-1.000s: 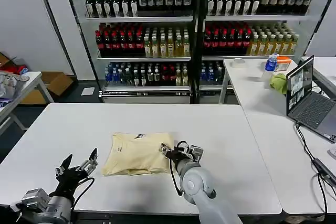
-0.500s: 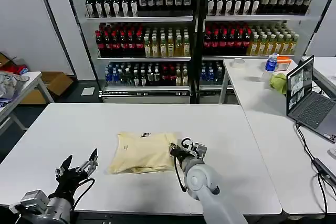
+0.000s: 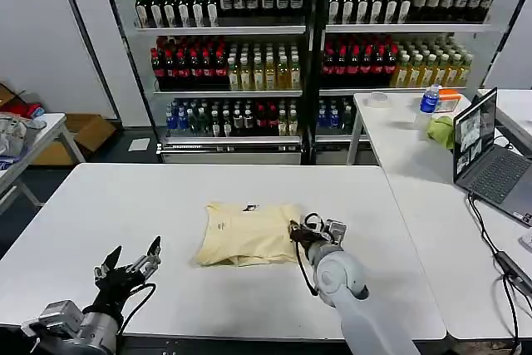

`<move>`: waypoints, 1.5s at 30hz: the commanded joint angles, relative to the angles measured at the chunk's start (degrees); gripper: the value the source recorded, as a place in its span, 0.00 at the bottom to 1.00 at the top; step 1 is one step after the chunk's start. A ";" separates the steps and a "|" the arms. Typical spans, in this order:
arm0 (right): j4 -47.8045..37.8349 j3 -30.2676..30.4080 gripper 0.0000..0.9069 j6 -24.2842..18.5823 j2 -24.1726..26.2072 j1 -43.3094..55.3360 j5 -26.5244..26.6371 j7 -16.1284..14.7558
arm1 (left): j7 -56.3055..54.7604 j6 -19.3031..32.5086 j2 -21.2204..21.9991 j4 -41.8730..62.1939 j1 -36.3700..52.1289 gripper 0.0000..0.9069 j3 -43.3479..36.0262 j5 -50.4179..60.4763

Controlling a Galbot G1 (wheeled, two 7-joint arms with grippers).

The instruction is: Fold and organize the clothes.

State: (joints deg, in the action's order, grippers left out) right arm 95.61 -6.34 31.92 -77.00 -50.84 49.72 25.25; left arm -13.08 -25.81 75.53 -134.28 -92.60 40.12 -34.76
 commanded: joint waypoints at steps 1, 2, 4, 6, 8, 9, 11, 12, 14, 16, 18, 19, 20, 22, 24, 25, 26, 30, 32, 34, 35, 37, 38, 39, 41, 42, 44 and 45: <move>6.20 1.49 1.00 -9.96 5.31 -4.45 -22.79 -7.86 | 0.17 -0.11 -0.10 0.10 -0.04 1.00 -0.14 0.37; 7.65 1.62 1.00 -11.64 5.93 -5.48 -24.70 -8.51 | 0.21 -0.09 -0.11 0.13 -0.04 1.00 -0.15 0.43; 9.71 1.66 1.00 -14.38 6.87 -8.95 -30.91 -9.25 | 0.30 -0.08 -0.10 0.15 -0.03 1.00 -0.13 0.45; 11.86 0.64 1.00 -17.86 7.68 -12.46 -35.58 -10.93 | 0.46 0.05 -0.11 0.20 0.08 1.00 -0.14 0.66; 13.19 -0.08 1.00 -20.42 8.23 -14.18 -39.26 -11.14 | 1.15 0.41 -0.28 0.30 0.15 1.00 -0.14 0.75; 14.11 -0.71 1.00 -21.27 8.40 -15.43 -41.08 -11.15 | 1.53 0.62 -0.48 0.36 0.15 1.00 -0.13 0.82; 15.77 -1.91 1.00 -22.54 8.80 -16.99 -42.40 -9.94 | 3.00 0.98 -1.00 0.77 0.33 1.00 -0.10 2.05; 17.39 -2.87 1.00 -22.71 9.20 -18.07 -42.36 -9.46 | 3.76 1.25 -1.43 1.11 0.59 1.00 0.01 2.80; 19.04 -4.19 1.00 -23.12 9.89 -19.19 -42.30 -8.91 | 4.62 1.73 -1.97 1.60 0.84 1.00 0.11 3.86; 21.11 -5.87 1.00 -23.27 10.90 -20.69 -41.66 -8.78 | 5.83 2.65 -2.78 2.42 0.99 1.00 0.14 5.69; 22.85 -7.50 1.00 -23.18 11.99 -22.58 -40.46 -9.17 | 6.60 3.21 -3.49 3.11 1.16 1.00 -0.01 6.97; 23.49 -8.13 1.00 -23.21 12.32 -23.14 -39.97 -9.32 | 6.78 3.40 -3.66 3.34 1.24 1.00 -0.11 7.41; 23.82 -8.55 1.00 -23.27 12.54 -23.65 -39.52 -9.47 | 6.87 3.43 -3.75 3.35 1.30 1.00 -0.17 7.50; 24.62 -9.70 1.00 -23.44 13.09 -24.92 -38.09 -10.34 | 7.46 3.70 -4.17 3.44 1.55 1.00 -0.25 7.84; 25.32 -10.27 1.00 -23.63 13.24 -25.80 -37.29 -10.62 | 7.95 3.85 -4.57 3.46 1.69 1.00 -0.23 8.03; 25.77 -10.49 1.00 -23.58 13.29 -26.19 -36.90 -10.49 | 8.11 3.93 -4.80 3.50 1.79 1.00 -0.21 8.06; 26.30 -10.81 1.00 -23.22 13.28 -26.67 -36.35 -10.26 | 8.30 4.07 -5.16 3.62 1.88 1.00 -0.15 8.05; 27.08 -11.39 1.00 -23.05 12.72 -28.59 -35.28 -10.36 | 8.64 4.80 -6.67 4.37 2.38 1.00 0.00 8.25; 27.10 -11.73 1.00 -23.00 12.40 -29.53 -35.27 -10.36 | 8.79 4.94 -7.44 4.66 2.71 1.00 0.13 8.20; 27.25 -12.07 1.00 -22.71 12.19 -30.55 -35.31 -10.35 | 8.99 4.96 -8.10 4.88 3.01 1.00 0.23 8.20; 27.35 -12.33 1.00 -22.58 12.16 -30.72 -35.29 -10.33 | 9.07 4.98 -8.37 5.02 3.15 1.00 0.20 8.19; 27.78 -12.94 1.00 -21.72 12.08 -31.55 -34.86 -10.12 | 9.30 4.95 -8.85 5.32 3.40 1.00 0.01 8.19; 27.96 -13.25 1.00 -21.34 12.08 -31.84 -34.59 -10.01 | 9.42 4.92 -9.04 5.39 3.51 1.00 -0.11 8.21; 28.20 -13.49 1.00 -20.94 12.06 -32.14 -34.17 -9.60 | 9.55 4.92 -9.19 5.48 3.60 1.00 -0.21 8.23; 28.58 -13.93 1.00 -20.25 11.97 -32.82 -33.65 -9.01 | 9.76 4.92 -9.57 5.60 3.72 1.00 -0.31 8.29; 28.62 -14.07 1.00 -20.24 11.85 -33.13 -33.59 -8.73 | 9.89 4.90 -9.79 5.65 3.79 1.00 -0.31 8.34; 28.71 -14.29 1.00 -20.33 11.46 -33.83 -33.53 -8.19 | 10.06 4.91 -10.07 5.67 3.85 1.00 -0.23 8.33; 28.82 -14.37 1.00 -20.37 11.23 -34.09 -33.47 -8.08 | 10.15 4.92 -10.21 5.65 3.85 1.00 -0.22 8.32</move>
State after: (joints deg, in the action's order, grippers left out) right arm 122.35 -18.65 10.69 -65.48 -80.38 15.46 15.88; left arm -3.69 -21.18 67.09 -129.07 -88.93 39.90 -26.92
